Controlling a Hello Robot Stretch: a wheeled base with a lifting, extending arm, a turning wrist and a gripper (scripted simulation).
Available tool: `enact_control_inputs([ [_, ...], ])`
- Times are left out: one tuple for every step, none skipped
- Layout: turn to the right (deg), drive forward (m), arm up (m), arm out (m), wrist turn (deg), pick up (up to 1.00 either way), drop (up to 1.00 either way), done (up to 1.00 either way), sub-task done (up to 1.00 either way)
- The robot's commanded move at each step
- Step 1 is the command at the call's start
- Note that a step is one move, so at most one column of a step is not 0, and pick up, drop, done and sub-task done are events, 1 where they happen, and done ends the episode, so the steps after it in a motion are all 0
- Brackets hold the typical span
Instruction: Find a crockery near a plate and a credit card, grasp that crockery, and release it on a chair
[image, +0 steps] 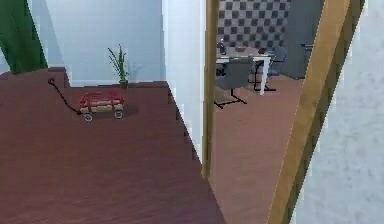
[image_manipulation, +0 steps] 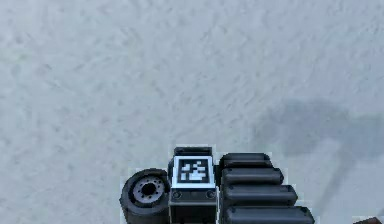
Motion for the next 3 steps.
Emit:
enact_control_inputs([
  [0.0, 0.65, 0.00, 0.00, 0.0, 0.00, 0.00, 0.00, 0.00],
  [-45.0, 0.00, 0.00, 0.00, 0.0, 0.00, 0.00, 0.00, 0.00],
  [-15.0, 0.00, 0.00, 0.00, 0.0, 0.00, 0.00, 0.00, 0.00],
])
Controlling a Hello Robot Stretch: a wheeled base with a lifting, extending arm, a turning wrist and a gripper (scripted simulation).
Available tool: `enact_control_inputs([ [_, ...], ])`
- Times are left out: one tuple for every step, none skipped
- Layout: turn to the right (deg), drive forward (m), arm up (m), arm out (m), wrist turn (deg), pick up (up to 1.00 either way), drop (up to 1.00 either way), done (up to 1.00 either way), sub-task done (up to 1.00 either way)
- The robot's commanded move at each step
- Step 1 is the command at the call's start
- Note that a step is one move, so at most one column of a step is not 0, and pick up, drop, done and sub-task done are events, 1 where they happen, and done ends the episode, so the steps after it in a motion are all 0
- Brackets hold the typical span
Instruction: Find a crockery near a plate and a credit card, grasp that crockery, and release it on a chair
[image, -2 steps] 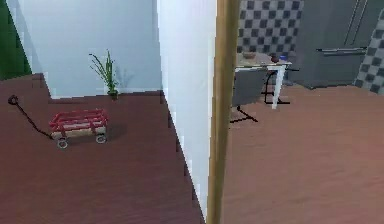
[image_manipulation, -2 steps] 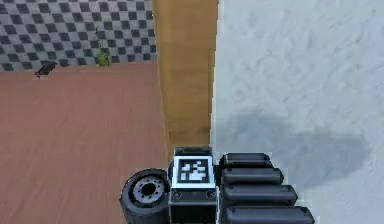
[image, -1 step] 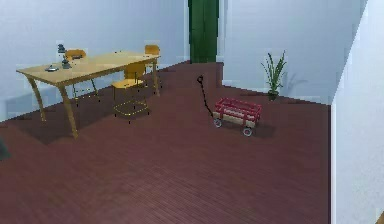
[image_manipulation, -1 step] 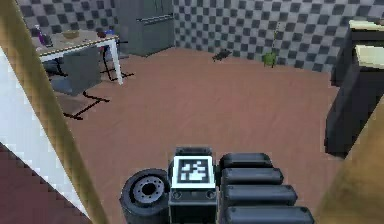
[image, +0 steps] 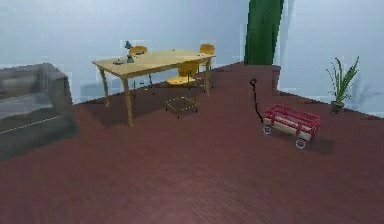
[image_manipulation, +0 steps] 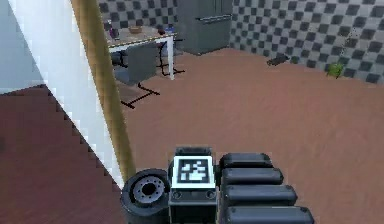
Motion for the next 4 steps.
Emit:
enact_control_inputs([
  [0.0, 0.35, 0.00, 0.00, 0.0, 0.00, 0.00, 0.00, 0.00],
  [45.0, 0.00, 0.00, 0.00, 0.0, 0.00, 0.00, 0.00, 0.00],
  [45.0, 0.00, 0.00, 0.00, 0.0, 0.00, 0.00, 0.00, 0.00],
  [27.0, 0.00, 0.00, 0.00, 0.0, 0.00, 0.00, 0.00, 0.00],
])
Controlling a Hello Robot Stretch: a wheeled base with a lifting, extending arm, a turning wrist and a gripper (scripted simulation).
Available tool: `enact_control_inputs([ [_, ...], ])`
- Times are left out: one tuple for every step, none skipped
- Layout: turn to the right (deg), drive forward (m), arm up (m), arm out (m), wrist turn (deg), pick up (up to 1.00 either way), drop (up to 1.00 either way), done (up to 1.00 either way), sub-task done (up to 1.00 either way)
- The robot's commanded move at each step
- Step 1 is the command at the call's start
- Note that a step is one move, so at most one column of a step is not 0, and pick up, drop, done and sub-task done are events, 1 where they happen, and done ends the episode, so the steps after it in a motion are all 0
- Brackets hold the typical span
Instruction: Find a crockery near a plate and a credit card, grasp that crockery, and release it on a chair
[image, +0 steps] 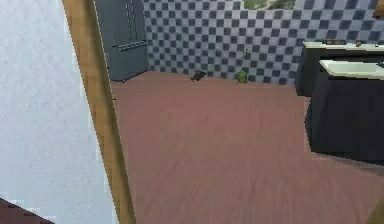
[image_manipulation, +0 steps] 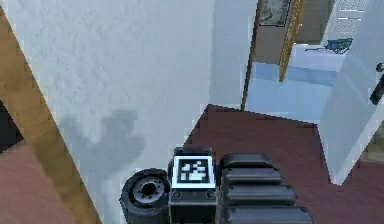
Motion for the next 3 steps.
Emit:
enact_control_inputs([
  [0.0, 0.70, 0.00, 0.00, 0.0, 0.00, 0.00, 0.00, 0.00],
  [21.0, 0.00, 0.00, 0.00, 0.0, 0.00, 0.00, 0.00, 0.00],
  [0.0, 0.30, 0.00, 0.00, 0.0, 0.00, 0.00, 0.00, 0.00],
])
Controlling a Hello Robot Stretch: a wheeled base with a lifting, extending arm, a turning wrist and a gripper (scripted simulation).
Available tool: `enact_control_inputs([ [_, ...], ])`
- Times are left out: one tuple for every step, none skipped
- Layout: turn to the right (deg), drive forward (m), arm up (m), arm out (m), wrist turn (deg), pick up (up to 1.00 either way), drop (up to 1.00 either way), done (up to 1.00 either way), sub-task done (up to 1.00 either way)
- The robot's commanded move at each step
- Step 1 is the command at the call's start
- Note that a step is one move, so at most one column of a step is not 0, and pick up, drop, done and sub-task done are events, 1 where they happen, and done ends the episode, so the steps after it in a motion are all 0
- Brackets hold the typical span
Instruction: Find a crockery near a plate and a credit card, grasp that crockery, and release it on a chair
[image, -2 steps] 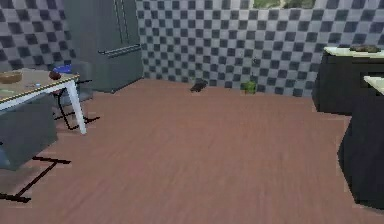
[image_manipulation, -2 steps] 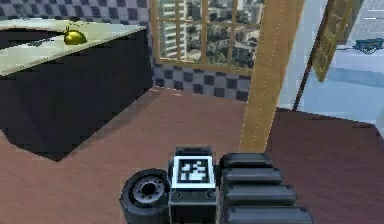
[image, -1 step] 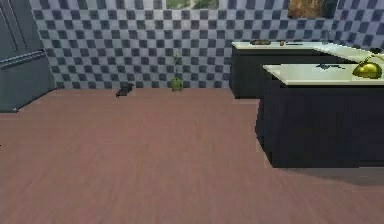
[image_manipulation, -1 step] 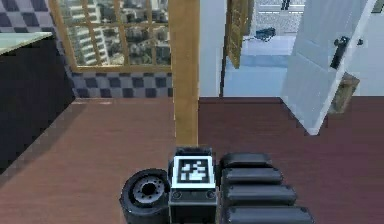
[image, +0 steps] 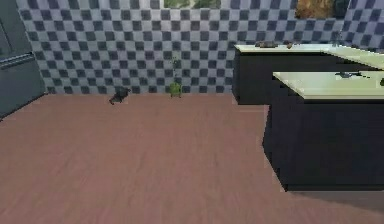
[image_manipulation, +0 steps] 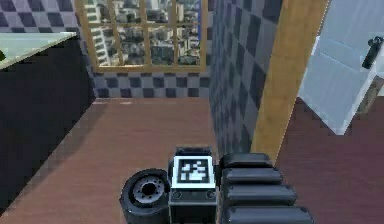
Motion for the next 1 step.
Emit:
enact_control_inputs([
  [-45.0, 0.00, 0.00, 0.00, 0.0, 0.00, 0.00, 0.00, 0.00],
])
